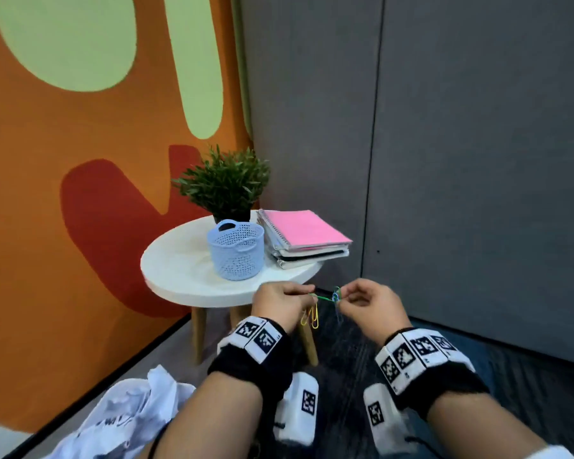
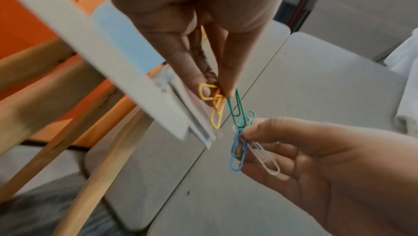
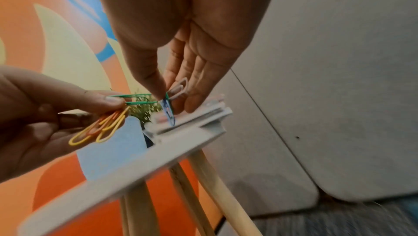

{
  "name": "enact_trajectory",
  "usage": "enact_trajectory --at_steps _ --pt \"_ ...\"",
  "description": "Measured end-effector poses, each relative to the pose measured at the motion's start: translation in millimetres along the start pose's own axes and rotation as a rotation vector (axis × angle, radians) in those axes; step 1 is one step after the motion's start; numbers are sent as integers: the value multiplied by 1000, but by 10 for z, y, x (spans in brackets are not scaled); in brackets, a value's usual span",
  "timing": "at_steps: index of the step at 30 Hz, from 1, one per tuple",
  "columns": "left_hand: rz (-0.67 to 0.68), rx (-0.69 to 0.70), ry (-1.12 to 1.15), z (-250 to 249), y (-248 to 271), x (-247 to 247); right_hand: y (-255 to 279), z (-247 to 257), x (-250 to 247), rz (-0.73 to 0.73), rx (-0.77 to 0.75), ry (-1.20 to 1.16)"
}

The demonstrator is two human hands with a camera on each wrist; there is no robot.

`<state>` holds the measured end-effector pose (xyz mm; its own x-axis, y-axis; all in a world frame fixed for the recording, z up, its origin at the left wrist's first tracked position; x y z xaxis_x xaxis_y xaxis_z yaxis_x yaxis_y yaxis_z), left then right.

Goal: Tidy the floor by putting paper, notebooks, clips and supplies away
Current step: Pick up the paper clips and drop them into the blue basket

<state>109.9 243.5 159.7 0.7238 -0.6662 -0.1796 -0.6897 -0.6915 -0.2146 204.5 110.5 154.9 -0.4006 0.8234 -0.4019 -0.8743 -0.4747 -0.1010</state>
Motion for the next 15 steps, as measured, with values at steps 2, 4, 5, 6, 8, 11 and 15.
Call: enact_trajectory --at_steps 2,4,5,6,8,11,15 --pt "-55 63 10 -222 -164 -195 -116 321 71 -13 -58 -15" --pt "-87 119 13 -435 -325 -407 -233 628 156 -23 -111 -19" --pt "-108 143 11 -523 -406 -521 -289 776 205 -29 -129 -25" --pt "-136 167 5 -607 -484 -639 -339 909 253 -40 -140 -30" --pt "-203 199 9 -743 -639 -887 -439 1149 380 -59 -155 -53" --pt "-265 215 -25 -812 -832 -1139 -541 1403 581 -66 -166 -80" --pt "-270 193 -81 -769 -985 -1263 -598 1582 912 -43 -192 -46"
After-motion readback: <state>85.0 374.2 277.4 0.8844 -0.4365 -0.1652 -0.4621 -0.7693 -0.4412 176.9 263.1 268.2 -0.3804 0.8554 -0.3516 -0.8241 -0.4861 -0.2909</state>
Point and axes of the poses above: each hand's wrist, its own y-axis away from the middle knuckle, its own x-axis out of the palm, z = x × y, the point moved 1 cm from there along -y, towards the middle knuckle, and after that the axes turned 10 degrees about x, right-handed, at the moved point
